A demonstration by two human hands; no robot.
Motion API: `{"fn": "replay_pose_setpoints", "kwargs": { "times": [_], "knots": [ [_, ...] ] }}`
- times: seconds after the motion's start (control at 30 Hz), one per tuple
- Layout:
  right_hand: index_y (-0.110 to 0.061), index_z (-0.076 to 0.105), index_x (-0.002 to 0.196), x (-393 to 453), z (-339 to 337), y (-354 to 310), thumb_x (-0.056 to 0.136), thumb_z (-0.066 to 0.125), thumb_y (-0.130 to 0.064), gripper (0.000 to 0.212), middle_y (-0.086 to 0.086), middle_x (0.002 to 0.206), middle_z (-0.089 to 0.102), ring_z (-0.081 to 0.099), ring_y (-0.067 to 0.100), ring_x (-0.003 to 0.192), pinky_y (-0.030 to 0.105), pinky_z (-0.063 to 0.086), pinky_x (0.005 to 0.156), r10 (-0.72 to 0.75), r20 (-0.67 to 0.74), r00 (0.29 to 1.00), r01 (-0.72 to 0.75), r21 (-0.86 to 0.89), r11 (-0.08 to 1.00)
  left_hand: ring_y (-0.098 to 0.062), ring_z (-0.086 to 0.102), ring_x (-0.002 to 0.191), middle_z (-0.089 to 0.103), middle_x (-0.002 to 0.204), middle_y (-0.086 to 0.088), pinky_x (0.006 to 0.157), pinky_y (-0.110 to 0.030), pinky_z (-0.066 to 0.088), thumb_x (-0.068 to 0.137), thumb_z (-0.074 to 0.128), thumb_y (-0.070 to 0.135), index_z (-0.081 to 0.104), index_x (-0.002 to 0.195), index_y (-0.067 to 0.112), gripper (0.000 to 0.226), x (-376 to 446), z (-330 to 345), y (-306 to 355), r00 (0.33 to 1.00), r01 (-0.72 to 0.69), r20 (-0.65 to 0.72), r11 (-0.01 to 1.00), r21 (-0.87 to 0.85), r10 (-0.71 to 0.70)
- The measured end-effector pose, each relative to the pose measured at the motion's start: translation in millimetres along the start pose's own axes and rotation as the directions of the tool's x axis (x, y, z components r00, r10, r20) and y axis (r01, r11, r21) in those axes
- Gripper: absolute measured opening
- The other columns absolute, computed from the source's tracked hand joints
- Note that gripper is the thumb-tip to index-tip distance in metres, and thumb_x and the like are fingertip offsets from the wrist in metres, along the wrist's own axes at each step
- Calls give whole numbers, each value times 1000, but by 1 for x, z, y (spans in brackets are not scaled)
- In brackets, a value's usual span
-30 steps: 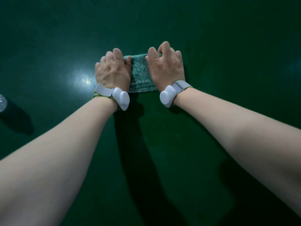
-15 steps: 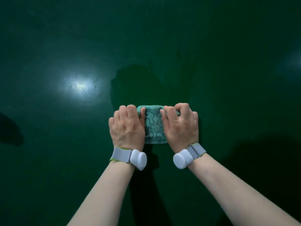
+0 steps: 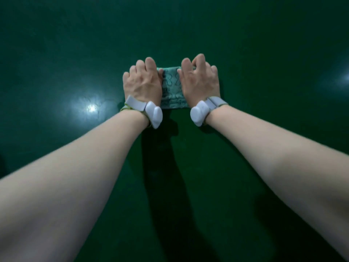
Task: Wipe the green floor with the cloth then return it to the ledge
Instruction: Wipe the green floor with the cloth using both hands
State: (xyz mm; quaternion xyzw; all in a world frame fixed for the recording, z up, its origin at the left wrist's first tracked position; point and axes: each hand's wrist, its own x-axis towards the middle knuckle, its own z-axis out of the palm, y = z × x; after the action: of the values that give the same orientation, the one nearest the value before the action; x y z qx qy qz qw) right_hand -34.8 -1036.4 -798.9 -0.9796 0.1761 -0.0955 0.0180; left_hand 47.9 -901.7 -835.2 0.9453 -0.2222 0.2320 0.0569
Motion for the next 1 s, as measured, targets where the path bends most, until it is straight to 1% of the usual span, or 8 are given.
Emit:
{"fn": "replay_pose_setpoints", "kwargs": {
  "times": [0.1,0.23,0.3,0.4,0.5,0.7,0.83,1.0],
  "knots": [
    [-16,51,120,9,0,3,110,35,-37,28,11,117,51,58,30,90,44,42,86,7,31,1000,-7,-8,1000,-28,58,58,59,71,-4,53,-33,44,90,45,45,38,95,16,31,15,9,-1,999,29,-44,1000,8,-29],
    [-13,56,114,-28,-6,2,109,41,-37,29,12,112,53,58,31,88,45,44,85,101,-5,995,-100,74,992,-29,58,59,58,74,-7,52,-36,46,96,51,44,41,97,14,32,-14,1,0,998,30,-56,999,-28,-31],
    [-12,60,109,-56,-11,3,109,45,-37,29,13,107,55,58,31,86,45,46,82,129,-32,991,-125,115,986,-31,58,63,58,79,-10,55,-38,47,101,54,42,48,97,11,31,-43,-19,8,999,33,13,996,-89,-32],
    [-11,65,100,-108,-20,11,107,55,-34,26,14,101,58,58,33,82,46,47,78,180,-83,980,-165,164,973,-34,58,69,59,84,-14,61,-43,47,105,56,38,59,96,6,34,-88,-57,27,991,69,122,991,-113,-55],
    [-12,69,100,-164,-26,23,104,63,-31,20,13,99,58,58,32,83,45,46,76,218,-125,968,-191,198,961,-36,55,71,57,83,-15,65,-48,44,106,57,34,61,92,5,33,-130,-89,44,977,63,213,983,-170,-26],
    [-14,70,109,-245,-32,47,103,62,-32,21,10,102,55,54,25,86,42,42,75,252,-132,959,-229,169,959,-31,48,65,50,76,-9,61,-45,40,103,63,30,58,82,9,31,-185,-121,73,968,5,242,962,-273,63],
    [-14,70,105,-227,-31,52,103,63,-31,19,11,101,57,57,28,85,43,42,74,214,-144,966,-194,140,971,-31,48,64,51,76,-9,61,-45,40,105,60,32,56,84,10,31,-175,-114,73,972,-18,219,962,-272,80],
    [-12,67,96,-146,-25,68,104,61,-32,22,16,99,60,60,36,82,46,46,74,193,-181,964,-173,119,978,-34,57,70,58,82,-12,64,-46,44,105,59,34,60,92,10,27,-108,-76,87,990,-32,127,978,-207,59]
  ]
}}
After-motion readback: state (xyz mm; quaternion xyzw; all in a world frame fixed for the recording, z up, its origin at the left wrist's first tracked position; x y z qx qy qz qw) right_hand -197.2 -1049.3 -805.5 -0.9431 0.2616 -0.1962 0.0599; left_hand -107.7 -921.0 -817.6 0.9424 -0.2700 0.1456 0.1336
